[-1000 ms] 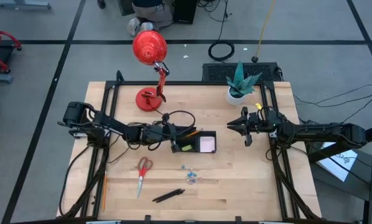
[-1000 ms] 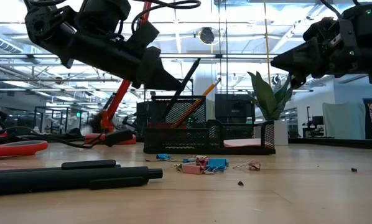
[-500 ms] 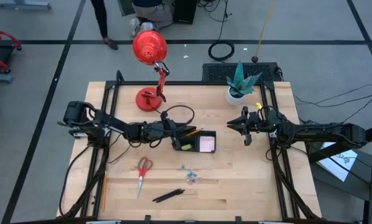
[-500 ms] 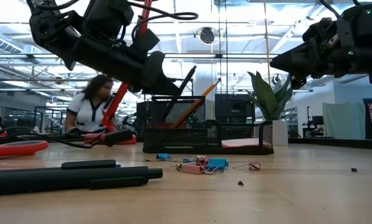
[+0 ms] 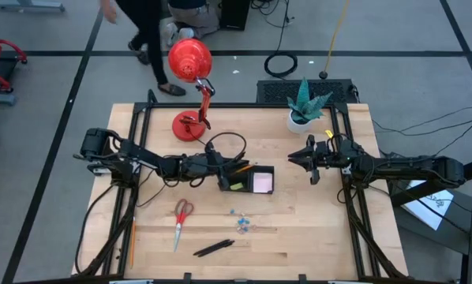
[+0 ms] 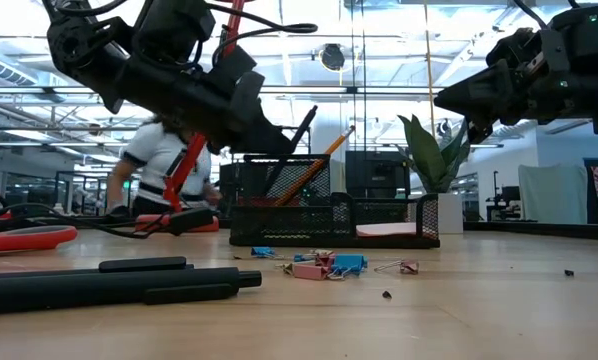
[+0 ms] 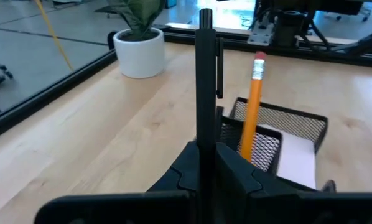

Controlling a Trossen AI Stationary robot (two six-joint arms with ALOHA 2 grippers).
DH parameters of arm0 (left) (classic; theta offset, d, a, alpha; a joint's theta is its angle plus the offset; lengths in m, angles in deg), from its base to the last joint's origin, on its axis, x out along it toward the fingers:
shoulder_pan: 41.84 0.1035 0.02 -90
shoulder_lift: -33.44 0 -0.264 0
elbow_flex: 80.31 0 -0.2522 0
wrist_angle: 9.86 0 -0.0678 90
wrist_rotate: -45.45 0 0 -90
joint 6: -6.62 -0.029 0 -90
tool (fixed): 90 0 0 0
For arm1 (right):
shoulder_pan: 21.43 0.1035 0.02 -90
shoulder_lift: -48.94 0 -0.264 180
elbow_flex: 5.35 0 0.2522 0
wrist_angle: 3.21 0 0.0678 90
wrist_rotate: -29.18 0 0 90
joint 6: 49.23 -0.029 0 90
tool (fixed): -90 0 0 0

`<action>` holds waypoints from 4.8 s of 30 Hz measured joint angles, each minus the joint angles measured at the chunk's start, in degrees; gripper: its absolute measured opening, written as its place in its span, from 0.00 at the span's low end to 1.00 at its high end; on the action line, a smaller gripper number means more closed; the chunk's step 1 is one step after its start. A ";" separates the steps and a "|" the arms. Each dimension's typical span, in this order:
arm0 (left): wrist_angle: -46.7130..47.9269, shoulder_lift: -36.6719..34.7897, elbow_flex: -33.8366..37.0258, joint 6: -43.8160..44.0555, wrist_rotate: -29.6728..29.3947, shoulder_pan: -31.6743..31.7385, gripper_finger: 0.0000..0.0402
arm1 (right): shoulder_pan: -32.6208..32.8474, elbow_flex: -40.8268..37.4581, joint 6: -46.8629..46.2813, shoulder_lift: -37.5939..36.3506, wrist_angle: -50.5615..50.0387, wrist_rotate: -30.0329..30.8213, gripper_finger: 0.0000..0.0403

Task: Pick and place office supplies into organizer
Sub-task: Put the black pen into the black desk organizer

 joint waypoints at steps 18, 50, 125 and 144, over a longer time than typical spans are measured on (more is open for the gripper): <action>2.29 0.00 -0.07 0.25 3.89 0.81 0.30 | 0.00 0.00 -0.23 0.00 -0.04 -0.02 0.15; 9.66 -5.60 -2.74 13.58 -5.65 -34.49 0.42 | 0.00 0.00 -2.27 0.00 -0.12 -0.43 0.15; 48.86 18.05 -28.55 36.96 18.67 -34.66 0.42 | 0.00 0.00 -0.21 0.07 -1.53 -1.27 0.15; 57.69 13.16 -28.11 26.63 18.28 -31.80 0.42 | -0.01 0.00 -0.20 0.07 -1.57 -1.29 0.15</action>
